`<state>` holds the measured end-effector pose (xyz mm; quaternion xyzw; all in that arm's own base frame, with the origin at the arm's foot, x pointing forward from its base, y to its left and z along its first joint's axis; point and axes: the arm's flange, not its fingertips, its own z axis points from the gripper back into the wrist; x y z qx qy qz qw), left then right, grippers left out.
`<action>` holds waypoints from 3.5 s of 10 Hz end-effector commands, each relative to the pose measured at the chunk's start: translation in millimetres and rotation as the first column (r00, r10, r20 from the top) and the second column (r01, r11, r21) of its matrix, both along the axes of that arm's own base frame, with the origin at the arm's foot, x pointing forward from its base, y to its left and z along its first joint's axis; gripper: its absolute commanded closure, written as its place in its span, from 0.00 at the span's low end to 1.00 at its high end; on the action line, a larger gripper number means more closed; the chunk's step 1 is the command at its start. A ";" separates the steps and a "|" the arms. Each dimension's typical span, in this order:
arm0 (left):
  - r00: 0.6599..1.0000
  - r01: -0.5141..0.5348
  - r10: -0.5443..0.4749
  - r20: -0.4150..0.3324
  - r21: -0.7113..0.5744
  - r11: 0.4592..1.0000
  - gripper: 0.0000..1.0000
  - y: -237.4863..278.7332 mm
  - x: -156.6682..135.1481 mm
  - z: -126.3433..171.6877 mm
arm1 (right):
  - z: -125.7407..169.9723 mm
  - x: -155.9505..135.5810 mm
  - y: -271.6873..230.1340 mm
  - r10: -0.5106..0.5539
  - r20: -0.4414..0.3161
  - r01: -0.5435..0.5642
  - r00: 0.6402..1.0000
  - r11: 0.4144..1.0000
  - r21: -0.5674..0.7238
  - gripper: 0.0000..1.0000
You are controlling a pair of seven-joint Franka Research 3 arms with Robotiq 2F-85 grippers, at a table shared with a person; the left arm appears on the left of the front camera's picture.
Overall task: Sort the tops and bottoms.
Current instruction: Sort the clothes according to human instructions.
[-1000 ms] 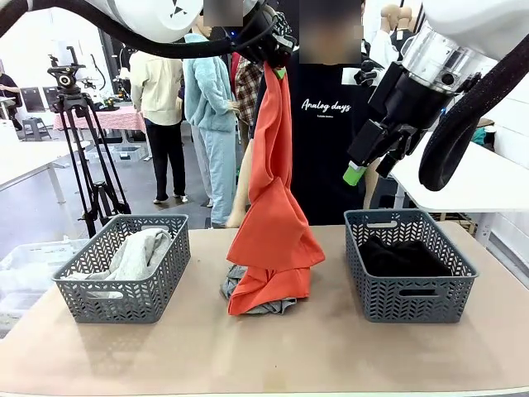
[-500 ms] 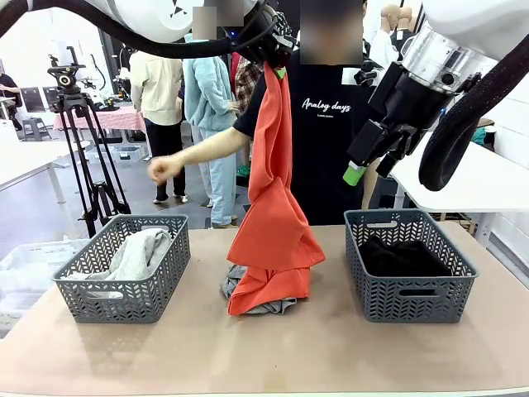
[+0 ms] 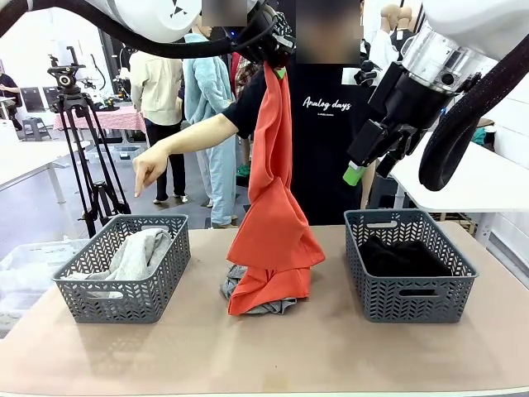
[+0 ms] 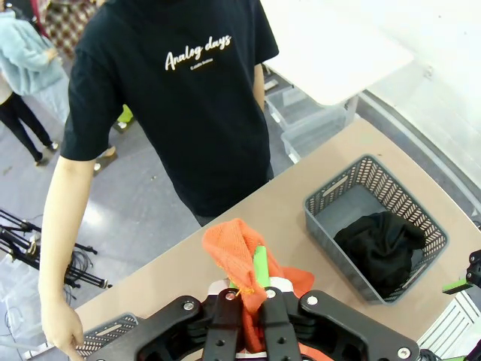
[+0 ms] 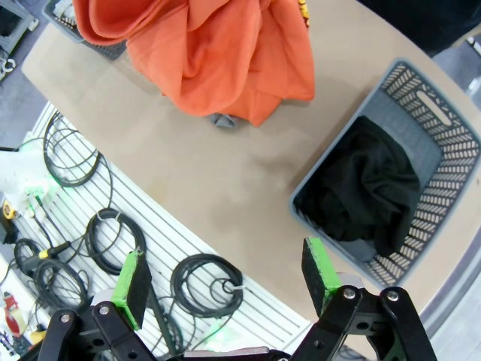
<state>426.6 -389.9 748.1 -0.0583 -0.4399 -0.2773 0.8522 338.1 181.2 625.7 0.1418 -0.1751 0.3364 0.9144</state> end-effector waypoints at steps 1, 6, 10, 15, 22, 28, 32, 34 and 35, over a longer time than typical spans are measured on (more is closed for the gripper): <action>1.000 -0.004 0.003 -0.009 -0.015 1.000 1.00 4.7 -5.1 2.4 | -4.0 -2.0 -3.0 -0.002 0.001 0.002 1.000 1.000 -0.012 0.00; 1.000 0.000 0.000 0.000 0.000 1.000 1.00 0.0 0.0 0.0 | -4.0 -2.0 -3.0 -0.002 0.001 0.002 1.000 1.000 -0.012 0.00; 0.999 -0.037 0.033 0.035 0.122 0.992 1.00 60.3 -16.1 61.8 | -4.0 -2.0 -3.0 -0.002 0.001 0.002 1.000 1.000 -0.012 0.00; 0.992 -0.121 0.116 0.052 0.119 0.986 1.00 98.3 -16.0 85.7 | -4.0 -2.0 -3.0 -0.002 0.001 0.002 1.000 1.000 -0.012 0.00; 0.937 -0.343 0.325 0.127 0.173 0.923 1.00 174.9 -2.2 124.4 | -4.0 -2.0 -3.0 -0.002 0.001 0.002 1.000 1.000 -0.012 0.00; 0.871 -0.483 0.433 0.234 0.237 0.843 1.00 241.3 -9.8 194.0 | -4.0 -2.0 -3.0 -0.002 0.001 0.002 1.000 1.000 -0.012 0.00; 0.759 -0.639 0.562 0.330 0.209 0.740 1.00 287.5 -6.6 236.8 | -4.0 -2.0 -3.0 -0.002 0.001 0.002 1.000 1.000 -0.012 0.00; 0.706 -0.696 0.596 0.384 0.218 0.684 1.00 304.0 -18.5 263.9 | -4.0 -2.0 -3.0 -0.002 0.001 0.002 1.000 1.000 -0.012 0.00; 0.695 -0.704 0.594 0.404 0.220 0.675 1.00 306.0 -23.7 272.1 | -4.0 -2.0 -3.0 -0.002 0.001 0.002 1.000 1.000 -0.012 0.00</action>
